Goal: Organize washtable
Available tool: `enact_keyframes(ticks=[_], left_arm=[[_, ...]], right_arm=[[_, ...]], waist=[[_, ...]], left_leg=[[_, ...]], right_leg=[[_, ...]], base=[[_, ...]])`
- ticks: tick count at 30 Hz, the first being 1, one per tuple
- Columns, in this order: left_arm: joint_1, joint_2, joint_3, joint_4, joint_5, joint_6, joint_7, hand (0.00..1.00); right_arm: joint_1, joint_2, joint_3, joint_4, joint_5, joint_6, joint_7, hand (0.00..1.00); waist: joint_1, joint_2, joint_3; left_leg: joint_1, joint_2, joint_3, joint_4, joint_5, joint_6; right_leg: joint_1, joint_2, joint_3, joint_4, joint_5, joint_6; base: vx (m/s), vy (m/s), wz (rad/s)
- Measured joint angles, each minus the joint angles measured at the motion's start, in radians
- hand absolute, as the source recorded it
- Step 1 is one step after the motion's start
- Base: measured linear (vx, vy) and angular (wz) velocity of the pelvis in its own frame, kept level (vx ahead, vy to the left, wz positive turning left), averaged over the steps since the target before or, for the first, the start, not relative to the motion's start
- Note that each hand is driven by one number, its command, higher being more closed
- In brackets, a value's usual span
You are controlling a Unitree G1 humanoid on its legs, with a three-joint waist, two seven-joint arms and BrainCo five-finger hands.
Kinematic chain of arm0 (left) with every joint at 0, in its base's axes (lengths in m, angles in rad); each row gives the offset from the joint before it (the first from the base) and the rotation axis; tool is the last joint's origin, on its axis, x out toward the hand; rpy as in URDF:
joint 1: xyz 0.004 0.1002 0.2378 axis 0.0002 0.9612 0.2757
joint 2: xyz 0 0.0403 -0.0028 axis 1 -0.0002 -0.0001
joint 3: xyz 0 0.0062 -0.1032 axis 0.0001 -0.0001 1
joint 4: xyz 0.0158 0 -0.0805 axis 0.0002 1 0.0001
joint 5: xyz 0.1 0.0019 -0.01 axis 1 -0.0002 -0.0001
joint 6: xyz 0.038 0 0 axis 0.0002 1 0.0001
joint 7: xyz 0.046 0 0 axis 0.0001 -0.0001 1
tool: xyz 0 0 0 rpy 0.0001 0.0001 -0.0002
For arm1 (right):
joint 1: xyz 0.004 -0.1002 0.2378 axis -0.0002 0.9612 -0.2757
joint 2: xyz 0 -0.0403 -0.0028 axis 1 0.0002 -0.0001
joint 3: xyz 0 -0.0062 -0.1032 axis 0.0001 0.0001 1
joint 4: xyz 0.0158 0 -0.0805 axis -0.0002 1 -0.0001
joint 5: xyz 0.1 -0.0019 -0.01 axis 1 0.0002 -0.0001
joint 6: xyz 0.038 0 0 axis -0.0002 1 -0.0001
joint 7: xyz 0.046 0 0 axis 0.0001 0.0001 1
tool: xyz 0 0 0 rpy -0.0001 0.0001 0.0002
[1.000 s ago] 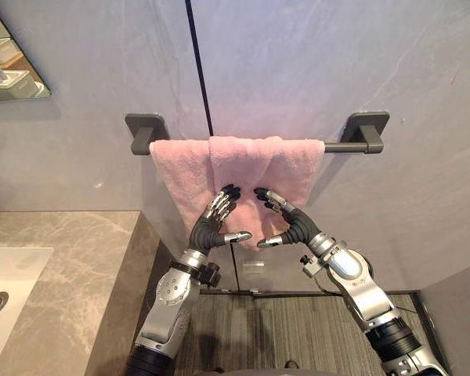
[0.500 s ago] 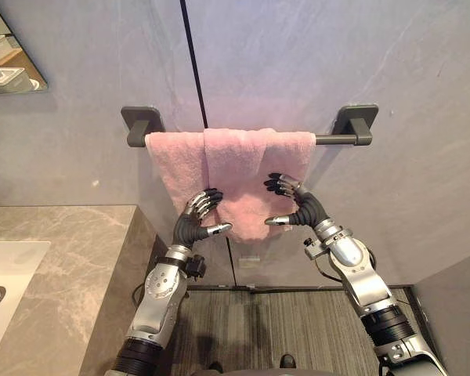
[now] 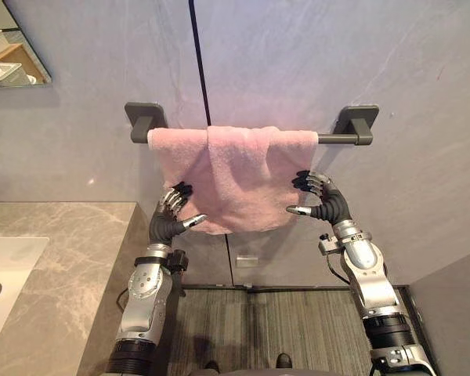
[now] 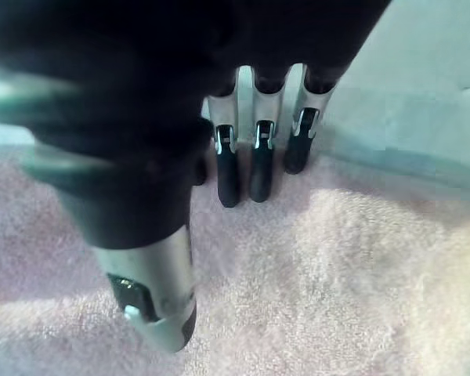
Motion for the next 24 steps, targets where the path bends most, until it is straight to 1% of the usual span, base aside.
enact_keyframes(ticks=[2,4,8,11,16,17,20,21,24], left_arm=[[0.026,-0.011,0.017,-0.025,-0.009,0.0,0.0,0.0],[0.044,-0.035,0.037,-0.048,-0.012,0.0,0.001,0.0],[0.09,-0.045,0.058,-0.098,-0.013,0.0,-0.001,0.0],[0.13,-0.078,0.086,-0.144,-0.02,0.0,-0.001,0.0],[0.175,-0.087,0.106,-0.163,-0.03,0.0,-0.001,0.0],[0.202,-0.102,0.111,-0.204,-0.03,0.0,-0.002,0.0],[0.239,-0.121,0.11,-0.267,-0.034,-0.001,-0.006,0.0],[0.242,-0.122,0.11,-0.272,-0.05,-0.001,-0.013,0.0],[0.276,-0.133,0.11,-0.298,-0.049,-0.001,-0.026,0.0]], right_arm=[[0.012,0.023,-0.025,0.0,0.0,0.007,-0.011,0.0],[0.029,0.031,-0.046,0.0,0.0,0.011,-0.021,0.0],[0.063,0.054,-0.078,-0.007,0.0,0.014,-0.031,0.0],[0.109,0.074,-0.115,-0.067,-0.001,0.014,-0.047,0.0],[0.156,0.098,-0.162,-0.121,-0.003,0.015,-0.065,0.0],[0.183,0.109,-0.178,-0.151,-0.01,0.015,-0.068,0.0],[0.223,0.12,-0.199,-0.188,-0.021,0.015,-0.083,0.0],[0.241,0.13,-0.213,-0.201,-0.021,0.016,-0.085,0.0],[0.279,0.136,-0.222,-0.228,-0.021,0.018,-0.085,0.0]], waist=[[-0.004,0.0,0.0],[-0.002,0.0,0.0],[-0.001,0.001,0.0],[0.0,0.001,0.0],[0.002,0.001,0.0],[0.001,0.001,0.0],[0.002,0.002,-0.001],[0.002,0.003,-0.001],[0.002,0.005,-0.002]], left_leg=[[0.005,0.0,0.0,-0.001,0.0,0.0],[0.008,0.0,-0.001,-0.001,0.0,0.0],[0.015,0.0,-0.002,-0.003,0.0,-0.001],[0.032,-0.001,0.001,-0.014,0.001,-0.001],[0.036,0.0,0.008,-0.018,0.0,-0.001],[0.036,0.0,0.01,-0.018,0.0,-0.002],[0.039,0.002,0.017,-0.019,0.0,-0.002],[0.041,0.003,0.022,-0.018,0.0,-0.002],[0.05,0.008,0.027,-0.019,-0.001,-0.003]], right_leg=[[0.005,0.0,0.0,-0.001,0.0,0.0],[0.01,0.0,-0.002,-0.003,0.0,0.0],[0.017,0.0,-0.003,-0.006,0.0,0.0],[0.028,0.0,-0.001,-0.008,0.0,0.001],[0.028,0.0,0.004,-0.008,-0.002,0.002],[0.028,-0.001,0.004,-0.008,-0.003,0.003],[0.028,-0.002,0.005,-0.003,-0.007,0.006],[0.027,-0.002,0.005,0.005,-0.011,0.007],[0.026,-0.004,0.006,0.026,-0.025,0.009]], base=[[0.0,0.0,0.0],[-0.02,0.0,0.01],[-0.02,-0.001,0.01],[0.0,0.0,0.0],[-0.02,0.002,-0.03],[0.0,0.0,0.0],[0.0,0.0,0.0],[0.0,0.0,0.0],[0.0,0.0,0.0]])
